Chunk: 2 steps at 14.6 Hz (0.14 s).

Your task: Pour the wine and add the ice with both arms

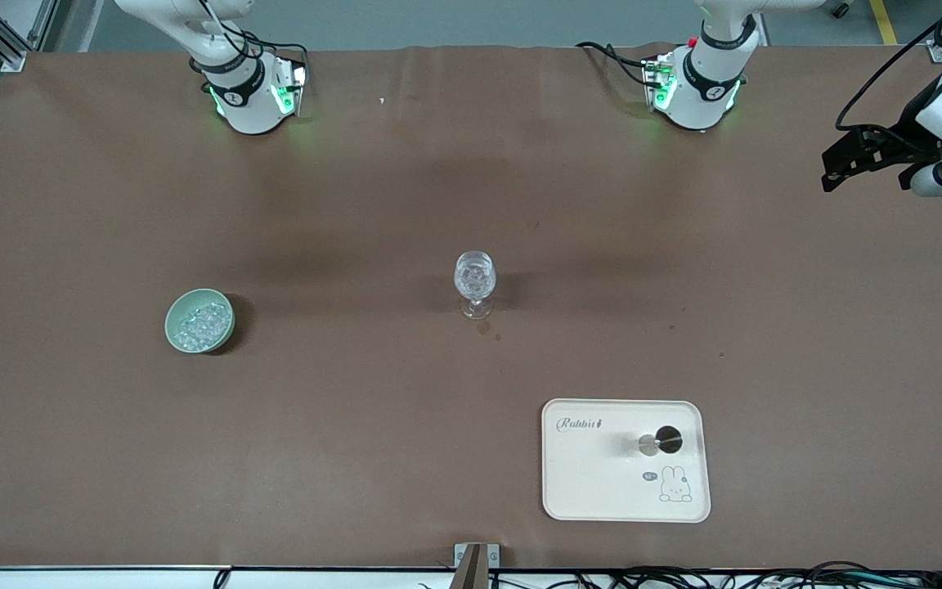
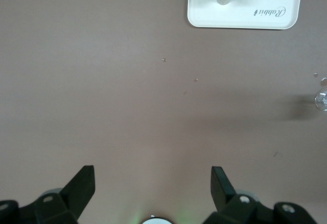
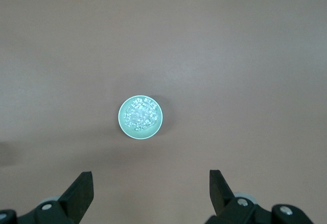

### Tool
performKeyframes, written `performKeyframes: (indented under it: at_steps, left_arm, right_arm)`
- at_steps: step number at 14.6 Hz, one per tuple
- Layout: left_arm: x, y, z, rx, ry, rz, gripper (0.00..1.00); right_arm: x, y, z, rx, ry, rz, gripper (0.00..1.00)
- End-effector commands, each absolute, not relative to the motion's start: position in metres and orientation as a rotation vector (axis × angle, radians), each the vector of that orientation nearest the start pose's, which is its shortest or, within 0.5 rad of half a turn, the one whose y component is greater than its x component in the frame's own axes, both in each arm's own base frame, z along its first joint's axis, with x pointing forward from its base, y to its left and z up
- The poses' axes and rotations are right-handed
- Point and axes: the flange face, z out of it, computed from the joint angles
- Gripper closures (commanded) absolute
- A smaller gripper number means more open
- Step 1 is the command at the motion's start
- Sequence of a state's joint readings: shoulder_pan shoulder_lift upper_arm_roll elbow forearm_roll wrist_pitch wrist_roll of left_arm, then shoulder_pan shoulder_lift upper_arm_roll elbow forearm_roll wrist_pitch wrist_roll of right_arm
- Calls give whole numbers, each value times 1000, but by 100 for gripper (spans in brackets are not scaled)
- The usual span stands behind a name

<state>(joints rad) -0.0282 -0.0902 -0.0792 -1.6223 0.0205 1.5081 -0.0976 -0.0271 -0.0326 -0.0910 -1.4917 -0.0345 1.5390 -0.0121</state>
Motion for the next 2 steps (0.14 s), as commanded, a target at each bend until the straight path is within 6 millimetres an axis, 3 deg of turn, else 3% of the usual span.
performKeyframes:
  at_steps: [1, 2]
  left_arm:
    - [518, -55, 646, -3112, 24, 18, 0]
    - [518, -55, 646, -3112, 24, 20, 0]
  right_arm:
    - [536, -72, 679, -3148, 173, -122, 0]
    - [536, -68, 679, -3151, 159, -119, 0]
